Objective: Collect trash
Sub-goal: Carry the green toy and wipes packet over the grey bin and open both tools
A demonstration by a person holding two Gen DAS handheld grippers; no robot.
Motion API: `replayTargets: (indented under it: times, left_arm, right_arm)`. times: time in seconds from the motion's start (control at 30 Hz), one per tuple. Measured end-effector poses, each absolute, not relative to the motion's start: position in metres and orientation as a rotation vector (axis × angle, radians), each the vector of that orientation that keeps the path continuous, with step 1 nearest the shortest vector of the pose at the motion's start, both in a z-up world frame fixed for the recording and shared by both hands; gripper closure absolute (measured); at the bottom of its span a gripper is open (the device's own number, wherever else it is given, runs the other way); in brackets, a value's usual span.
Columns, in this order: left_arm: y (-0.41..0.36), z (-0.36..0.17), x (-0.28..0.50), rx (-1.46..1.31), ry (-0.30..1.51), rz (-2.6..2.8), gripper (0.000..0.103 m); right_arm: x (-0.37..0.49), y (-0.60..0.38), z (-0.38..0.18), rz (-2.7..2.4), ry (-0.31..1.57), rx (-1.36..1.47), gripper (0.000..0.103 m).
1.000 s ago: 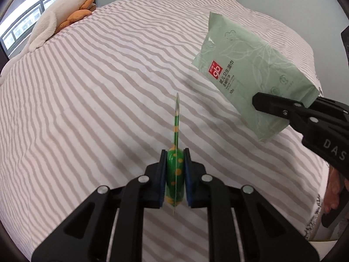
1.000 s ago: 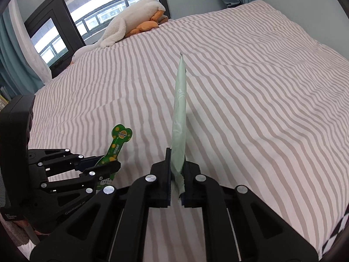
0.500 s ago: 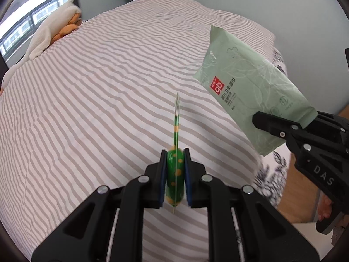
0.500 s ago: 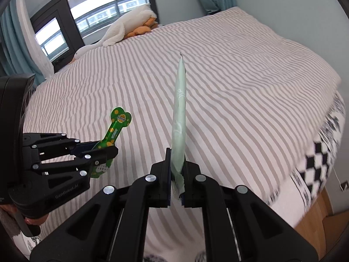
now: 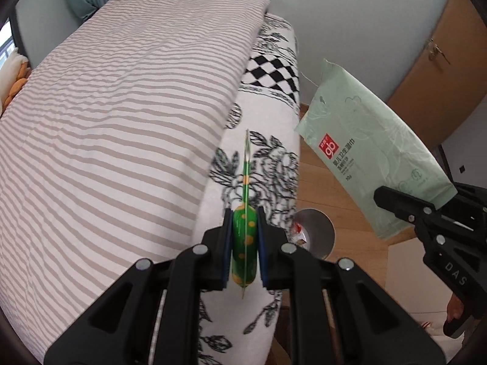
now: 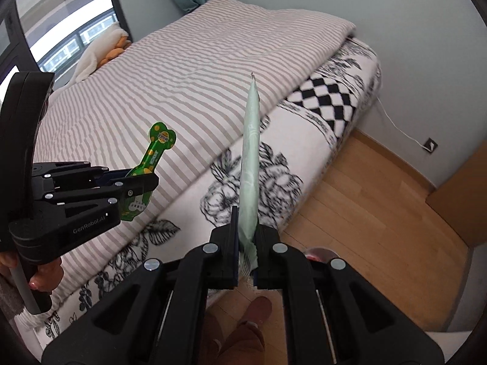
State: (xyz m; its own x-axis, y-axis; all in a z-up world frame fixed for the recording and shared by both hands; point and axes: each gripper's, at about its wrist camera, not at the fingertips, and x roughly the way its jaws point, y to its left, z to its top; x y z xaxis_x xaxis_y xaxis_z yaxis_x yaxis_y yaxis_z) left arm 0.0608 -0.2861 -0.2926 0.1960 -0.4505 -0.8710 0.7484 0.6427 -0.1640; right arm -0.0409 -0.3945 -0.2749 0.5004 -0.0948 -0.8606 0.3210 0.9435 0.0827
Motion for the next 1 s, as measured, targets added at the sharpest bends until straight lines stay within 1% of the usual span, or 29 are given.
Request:
replayTargets:
  times: [0.2,0.37,0.5,0.7,0.73,0.77,0.8,0.83,0.87,1.0]
  left_arm:
    - [-0.337,-0.311,0.014,0.4,1.097,-0.935,0.088]
    - [-0.383,-0.343,-0.023,0.436,1.134,-0.954,0.088]
    - [-0.415,-0.385,-0.044,0.458,1.177,-0.954,0.088]
    - [-0.446,-0.459,-0.067,0.49,1.27,-0.931,0.088]
    - [-0.45,-0.47,-0.07,0.499,1.278,-0.93,0.088]
    - [-0.454,-0.48,-0.072,0.51,1.286,-0.928,0.088]
    - [-0.457,-0.487,-0.074,0.518,1.292,-0.927,0.088]
    - [-0.461,-0.494,-0.075,0.527,1.298,-0.927,0.088]
    - [-0.464,-0.501,-0.076,0.538,1.301,-0.927,0.088]
    - [-0.477,-0.517,-0.079,0.562,1.307,-0.931,0.088]
  right_arm:
    - [-0.102,-0.434,-0.3,-0.338,1.071,0.302,0.098]
    - [-0.141,-0.468,-0.341,-0.345,1.133,0.349,0.098]
    - [-0.165,-0.493,-0.394,-0.317,1.207,0.382,0.098]
    - [-0.176,-0.526,-0.468,-0.31,1.258,0.434,0.097]
    - [-0.178,-0.531,-0.477,-0.311,1.258,0.442,0.094]
    - [-0.176,-0.537,-0.485,-0.31,1.261,0.448,0.084]
    - [-0.175,-0.542,-0.493,-0.313,1.26,0.446,0.061]
    - [-0.174,-0.546,-0.498,-0.327,1.253,0.437,0.054]
    - [-0.173,-0.551,-0.502,-0.334,1.246,0.434,0.052]
    - [-0.182,-0.571,-0.51,-0.368,1.238,0.467,0.052]
